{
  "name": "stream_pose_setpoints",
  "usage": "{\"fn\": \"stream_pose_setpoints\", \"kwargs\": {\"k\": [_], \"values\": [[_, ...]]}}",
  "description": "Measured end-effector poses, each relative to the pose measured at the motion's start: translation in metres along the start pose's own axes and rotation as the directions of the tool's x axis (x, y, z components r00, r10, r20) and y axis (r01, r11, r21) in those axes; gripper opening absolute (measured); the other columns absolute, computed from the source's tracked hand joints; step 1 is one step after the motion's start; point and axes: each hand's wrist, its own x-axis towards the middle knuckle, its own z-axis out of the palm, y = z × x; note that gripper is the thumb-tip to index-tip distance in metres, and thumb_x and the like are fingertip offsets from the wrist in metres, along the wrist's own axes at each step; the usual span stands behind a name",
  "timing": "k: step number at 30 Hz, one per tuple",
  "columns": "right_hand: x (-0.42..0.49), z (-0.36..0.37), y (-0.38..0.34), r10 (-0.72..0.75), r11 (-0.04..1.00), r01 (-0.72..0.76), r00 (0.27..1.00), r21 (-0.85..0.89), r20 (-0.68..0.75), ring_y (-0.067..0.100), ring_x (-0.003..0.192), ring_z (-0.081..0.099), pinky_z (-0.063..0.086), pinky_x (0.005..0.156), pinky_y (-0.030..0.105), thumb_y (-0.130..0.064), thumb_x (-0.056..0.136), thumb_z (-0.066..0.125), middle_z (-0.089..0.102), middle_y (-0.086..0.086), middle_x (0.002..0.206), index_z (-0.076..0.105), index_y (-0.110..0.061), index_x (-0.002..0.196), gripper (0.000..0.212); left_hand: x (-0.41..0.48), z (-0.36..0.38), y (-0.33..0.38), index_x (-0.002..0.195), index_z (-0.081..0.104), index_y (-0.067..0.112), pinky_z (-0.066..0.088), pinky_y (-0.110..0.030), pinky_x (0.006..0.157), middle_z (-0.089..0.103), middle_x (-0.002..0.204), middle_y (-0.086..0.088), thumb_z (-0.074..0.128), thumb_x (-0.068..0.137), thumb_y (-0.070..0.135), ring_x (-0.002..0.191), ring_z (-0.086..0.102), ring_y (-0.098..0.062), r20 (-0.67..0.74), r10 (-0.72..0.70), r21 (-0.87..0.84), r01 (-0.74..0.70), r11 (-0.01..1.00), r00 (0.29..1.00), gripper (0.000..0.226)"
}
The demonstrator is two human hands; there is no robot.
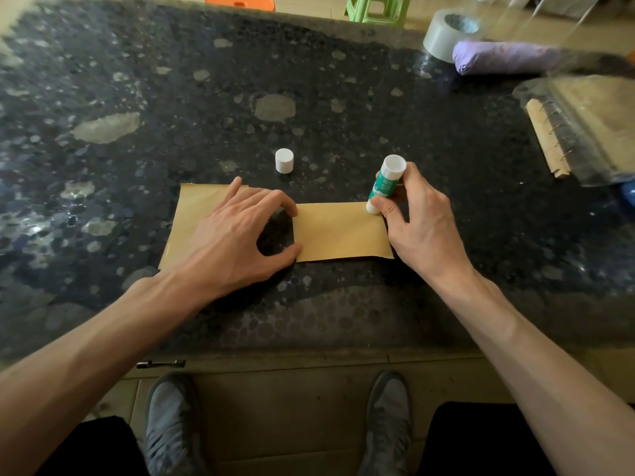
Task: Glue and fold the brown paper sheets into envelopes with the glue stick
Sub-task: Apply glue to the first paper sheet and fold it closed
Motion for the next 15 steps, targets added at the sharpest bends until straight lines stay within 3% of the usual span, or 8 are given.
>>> {"fn": "stream_pose_setpoints", "kwargs": {"k": [8, 15], "values": [[-0.005, -0.003, 0.004, 0.01, 0.998, -0.005, 0.997, 0.058, -0.079, 0.007, 0.104, 0.061, 0.047, 0.087, 0.016, -0.021, 0.1, 0.069, 0.063, -0.007, 0.115, 0.057, -0.011, 0.123, 0.028, 0.001, -0.001, 0.002, 0.124, 0.056, 0.029, 0.014, -0.051, 0.129, 0.064, 0.128, 0.012, 0.066, 0.087, 0.056, 0.133, 0.051, -0.012, 0.007, -0.001, 0.038, 0.001, 0.999, 1.0, 0.046], [0.003, -0.024, 0.009, 0.286, 0.88, -0.138, 0.917, 0.454, -0.276, 0.006, 0.1, 0.071, 0.057, 0.09, 0.023, -0.033, 0.095, 0.078, 0.072, -0.008, 0.105, 0.068, -0.015, 0.116, 0.03, 0.003, -0.002, 0.002, 0.124, 0.057, 0.03, 0.016, -0.052, 0.129, 0.062, 0.129, 0.013, 0.067, 0.087, 0.056, 0.134, 0.049, -0.013, 0.013, 0.01, 0.04, -0.011, 0.999, 1.0, 0.046]]}}
